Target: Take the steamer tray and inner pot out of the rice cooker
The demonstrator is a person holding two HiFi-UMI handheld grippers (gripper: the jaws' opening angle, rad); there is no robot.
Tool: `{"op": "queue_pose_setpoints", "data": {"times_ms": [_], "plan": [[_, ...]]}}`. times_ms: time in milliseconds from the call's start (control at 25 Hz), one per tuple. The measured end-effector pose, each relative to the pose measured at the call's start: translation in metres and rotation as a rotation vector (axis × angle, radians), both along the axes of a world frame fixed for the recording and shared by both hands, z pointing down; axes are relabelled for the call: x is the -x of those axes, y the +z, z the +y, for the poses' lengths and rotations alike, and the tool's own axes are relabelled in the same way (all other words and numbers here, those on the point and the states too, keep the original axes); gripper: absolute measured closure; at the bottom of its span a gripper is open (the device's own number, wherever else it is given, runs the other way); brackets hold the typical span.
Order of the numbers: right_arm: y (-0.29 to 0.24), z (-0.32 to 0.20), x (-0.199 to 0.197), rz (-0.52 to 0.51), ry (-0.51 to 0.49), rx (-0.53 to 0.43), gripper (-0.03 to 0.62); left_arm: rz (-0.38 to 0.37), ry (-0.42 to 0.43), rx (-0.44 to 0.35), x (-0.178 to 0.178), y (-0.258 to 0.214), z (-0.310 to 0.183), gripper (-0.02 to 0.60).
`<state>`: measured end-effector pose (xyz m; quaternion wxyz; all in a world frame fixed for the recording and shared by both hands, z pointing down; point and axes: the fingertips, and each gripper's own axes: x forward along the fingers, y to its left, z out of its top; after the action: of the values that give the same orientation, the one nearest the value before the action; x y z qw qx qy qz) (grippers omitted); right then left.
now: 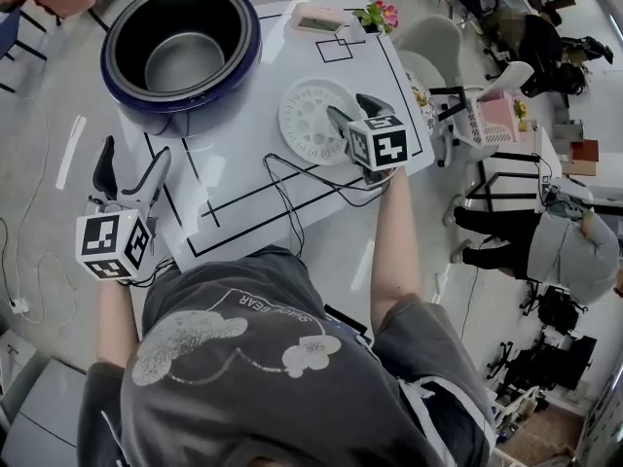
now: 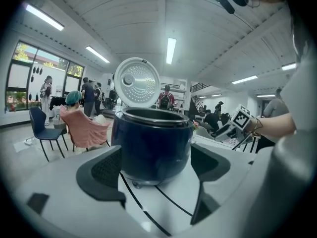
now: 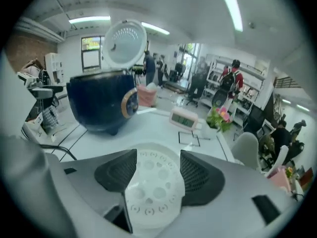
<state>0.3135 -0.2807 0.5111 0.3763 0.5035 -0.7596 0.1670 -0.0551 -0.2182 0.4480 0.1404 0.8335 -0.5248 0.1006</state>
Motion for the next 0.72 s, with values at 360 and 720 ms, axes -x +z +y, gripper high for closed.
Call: {"op": "queue_pose_setpoints", "data": {"times_ms": [360,720], "plan": [[-0.134,-0.016,0.060,-0.219,-0.098,-0.443,0.303,0.030,-0.055,-0.133,0.024,-0.062,-0.013,0.153],[-0.179,-0.051,0.150,-0.633,-0.168,-0.285,0.303,0.034,-0.092,-0.177,0.045,-0.098,-0.034,0.153]]}}
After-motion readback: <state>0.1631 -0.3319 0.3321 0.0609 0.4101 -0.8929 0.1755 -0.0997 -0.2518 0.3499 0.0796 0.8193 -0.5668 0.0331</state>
